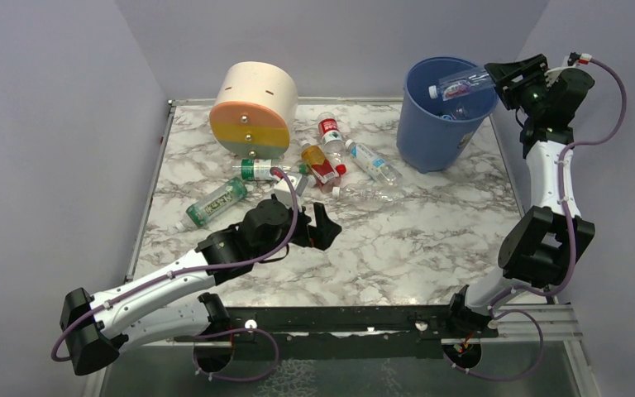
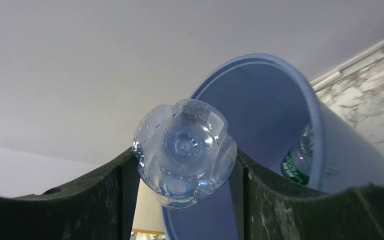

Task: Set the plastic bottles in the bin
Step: Place the plastic bottle in the trash bin, then adjust the plastic bottle at the center of the board, then pick up the plastic bottle at the center of the board.

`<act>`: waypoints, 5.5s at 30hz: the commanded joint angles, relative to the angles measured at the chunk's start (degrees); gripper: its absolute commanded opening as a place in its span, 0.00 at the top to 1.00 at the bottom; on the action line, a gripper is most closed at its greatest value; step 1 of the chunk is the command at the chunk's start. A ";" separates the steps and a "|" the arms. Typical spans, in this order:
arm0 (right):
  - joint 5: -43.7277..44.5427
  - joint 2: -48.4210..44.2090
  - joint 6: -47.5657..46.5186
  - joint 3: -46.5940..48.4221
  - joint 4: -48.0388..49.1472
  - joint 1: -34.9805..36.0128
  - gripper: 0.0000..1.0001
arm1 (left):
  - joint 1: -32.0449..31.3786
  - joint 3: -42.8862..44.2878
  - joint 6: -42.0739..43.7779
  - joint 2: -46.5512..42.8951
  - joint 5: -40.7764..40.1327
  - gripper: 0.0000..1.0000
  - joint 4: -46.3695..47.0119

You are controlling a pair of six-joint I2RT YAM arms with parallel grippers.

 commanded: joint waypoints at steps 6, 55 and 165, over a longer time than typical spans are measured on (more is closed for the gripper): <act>6.39 0.23 -7.92 5.86 -7.53 0.05 0.32 | -0.05 0.64 0.00 0.92 0.73 0.01 2.26; 5.17 -21.18 -19.32 -20.48 -18.19 31.36 0.28 | 25.77 15.18 14.52 29.23 -8.74 0.01 -8.74; 1.35 -23.50 -19.69 -33.11 -15.75 32.91 0.28 | 15.05 0.74 -0.20 25.86 -5.95 0.38 -9.09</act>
